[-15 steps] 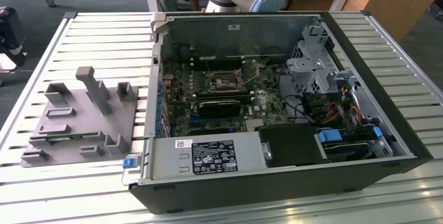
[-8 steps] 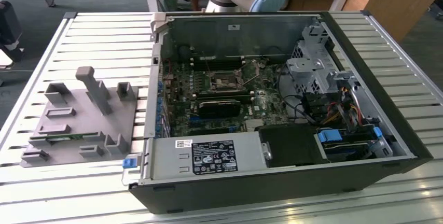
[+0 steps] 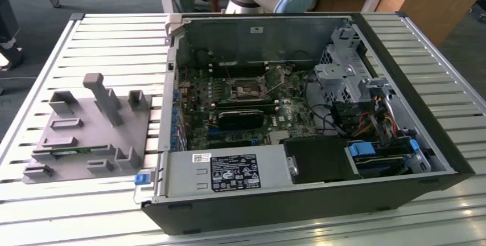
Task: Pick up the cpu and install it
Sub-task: 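Pick up the cpu and move it towards the insertion slot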
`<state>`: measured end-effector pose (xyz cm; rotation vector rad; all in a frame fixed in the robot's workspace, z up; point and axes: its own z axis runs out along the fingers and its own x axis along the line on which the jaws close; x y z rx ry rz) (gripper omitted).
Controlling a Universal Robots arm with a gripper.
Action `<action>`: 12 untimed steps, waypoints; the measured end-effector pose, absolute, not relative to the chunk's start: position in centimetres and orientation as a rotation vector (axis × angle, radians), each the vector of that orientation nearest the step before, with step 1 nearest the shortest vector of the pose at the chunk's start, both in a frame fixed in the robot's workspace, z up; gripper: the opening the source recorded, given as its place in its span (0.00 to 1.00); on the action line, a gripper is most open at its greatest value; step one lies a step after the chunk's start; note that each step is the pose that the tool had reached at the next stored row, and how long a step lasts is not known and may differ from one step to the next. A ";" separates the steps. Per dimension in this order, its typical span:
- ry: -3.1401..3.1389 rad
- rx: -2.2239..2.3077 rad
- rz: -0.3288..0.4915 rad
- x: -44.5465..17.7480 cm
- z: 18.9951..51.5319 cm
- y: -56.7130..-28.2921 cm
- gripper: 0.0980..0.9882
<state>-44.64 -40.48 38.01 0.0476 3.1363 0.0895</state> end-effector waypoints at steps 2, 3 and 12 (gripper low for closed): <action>3.136 0.048 0.089 -44.6 38.3 -40.5 0.49; 3.136 0.049 0.089 -44.6 38.4 -40.5 0.49; 3.136 0.055 0.089 -44.6 40.4 -40.4 0.49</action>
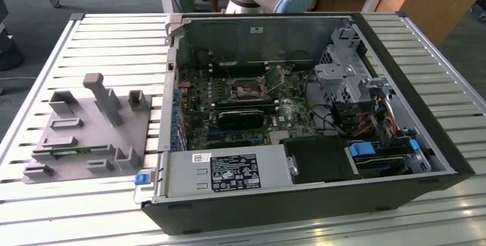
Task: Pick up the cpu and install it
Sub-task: 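Pick up the cpu and move it towards the insertion slot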
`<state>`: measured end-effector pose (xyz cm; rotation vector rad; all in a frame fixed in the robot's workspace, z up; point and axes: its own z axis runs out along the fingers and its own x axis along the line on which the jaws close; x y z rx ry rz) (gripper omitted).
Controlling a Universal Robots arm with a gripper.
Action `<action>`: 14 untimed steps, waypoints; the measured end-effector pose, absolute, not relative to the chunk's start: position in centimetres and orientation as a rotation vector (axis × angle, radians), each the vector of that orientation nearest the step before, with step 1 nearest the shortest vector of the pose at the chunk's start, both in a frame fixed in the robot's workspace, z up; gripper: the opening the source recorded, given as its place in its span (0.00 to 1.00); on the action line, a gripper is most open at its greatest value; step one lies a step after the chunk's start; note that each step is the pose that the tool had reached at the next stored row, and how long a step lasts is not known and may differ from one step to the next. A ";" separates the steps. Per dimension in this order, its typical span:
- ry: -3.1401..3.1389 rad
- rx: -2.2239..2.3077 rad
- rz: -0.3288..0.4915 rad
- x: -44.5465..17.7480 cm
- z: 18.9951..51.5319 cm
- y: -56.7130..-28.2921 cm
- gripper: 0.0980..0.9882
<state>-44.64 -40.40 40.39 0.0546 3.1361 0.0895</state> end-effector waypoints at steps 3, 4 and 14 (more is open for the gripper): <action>3.136 0.058 0.089 -44.6 41.0 -40.4 0.49; 3.136 0.059 0.089 -44.6 41.2 -40.4 0.49; 3.136 0.066 0.089 -44.6 43.1 -40.3 0.49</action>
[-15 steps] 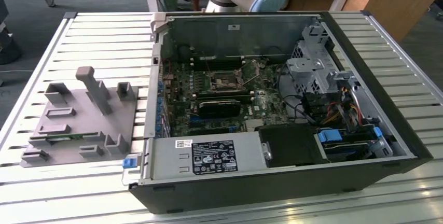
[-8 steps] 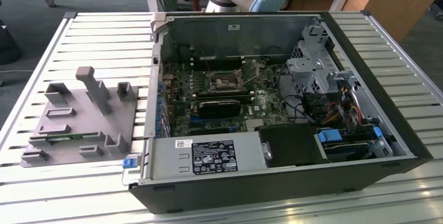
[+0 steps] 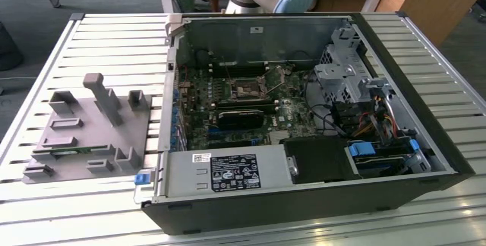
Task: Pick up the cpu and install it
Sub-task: 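Pick up the cpu and move it towards the insertion slot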
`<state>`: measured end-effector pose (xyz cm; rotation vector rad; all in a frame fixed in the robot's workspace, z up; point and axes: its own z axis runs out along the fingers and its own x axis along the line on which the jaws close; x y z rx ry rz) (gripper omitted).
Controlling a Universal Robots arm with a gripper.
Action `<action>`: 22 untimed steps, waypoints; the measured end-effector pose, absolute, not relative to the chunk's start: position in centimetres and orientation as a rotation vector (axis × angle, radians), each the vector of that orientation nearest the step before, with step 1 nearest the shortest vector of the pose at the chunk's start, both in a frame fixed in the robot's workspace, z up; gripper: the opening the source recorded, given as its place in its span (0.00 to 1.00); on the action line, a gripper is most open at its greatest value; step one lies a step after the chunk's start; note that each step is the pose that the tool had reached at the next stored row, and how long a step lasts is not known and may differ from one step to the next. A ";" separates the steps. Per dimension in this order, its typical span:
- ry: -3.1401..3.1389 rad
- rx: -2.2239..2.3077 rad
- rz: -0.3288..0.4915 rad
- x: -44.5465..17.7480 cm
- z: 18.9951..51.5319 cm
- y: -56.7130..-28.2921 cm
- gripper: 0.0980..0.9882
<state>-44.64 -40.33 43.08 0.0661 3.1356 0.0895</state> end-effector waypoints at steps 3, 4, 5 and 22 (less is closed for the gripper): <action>3.135 0.068 0.089 -44.4 43.2 -40.3 0.49; 3.136 0.068 0.090 -44.3 43.2 -40.3 0.49; 3.136 0.069 0.090 -44.1 43.2 -40.3 0.49; 3.136 0.070 0.090 -40.8 43.2 -40.3 0.49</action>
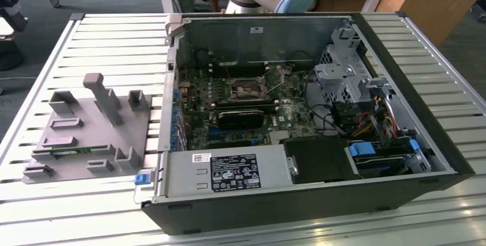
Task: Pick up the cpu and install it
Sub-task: 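Pick up the cpu and move it towards the insertion slot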
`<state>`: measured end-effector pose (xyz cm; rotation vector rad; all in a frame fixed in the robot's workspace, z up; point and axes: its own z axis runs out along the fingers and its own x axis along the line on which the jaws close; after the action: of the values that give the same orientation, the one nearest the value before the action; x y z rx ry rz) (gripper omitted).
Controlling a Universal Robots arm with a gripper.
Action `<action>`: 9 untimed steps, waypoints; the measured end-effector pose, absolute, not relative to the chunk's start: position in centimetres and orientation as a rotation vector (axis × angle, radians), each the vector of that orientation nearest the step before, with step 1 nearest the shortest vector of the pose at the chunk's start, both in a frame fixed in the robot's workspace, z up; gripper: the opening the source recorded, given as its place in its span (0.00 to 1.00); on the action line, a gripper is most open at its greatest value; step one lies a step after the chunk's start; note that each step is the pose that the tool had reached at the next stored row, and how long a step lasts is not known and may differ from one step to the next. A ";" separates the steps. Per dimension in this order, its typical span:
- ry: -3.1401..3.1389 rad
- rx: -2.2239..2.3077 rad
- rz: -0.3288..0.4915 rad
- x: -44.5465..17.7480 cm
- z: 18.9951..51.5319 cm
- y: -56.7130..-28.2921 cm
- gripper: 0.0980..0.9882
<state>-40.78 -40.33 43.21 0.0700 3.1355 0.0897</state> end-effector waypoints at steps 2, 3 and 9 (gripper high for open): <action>3.135 0.070 0.090 -40.4 43.2 -40.3 0.49; 3.136 0.070 0.090 -40.3 43.2 -40.3 0.49; 3.135 0.070 0.090 -39.2 43.2 -40.3 0.49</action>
<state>-39.24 -40.33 43.19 0.0700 3.1354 0.0898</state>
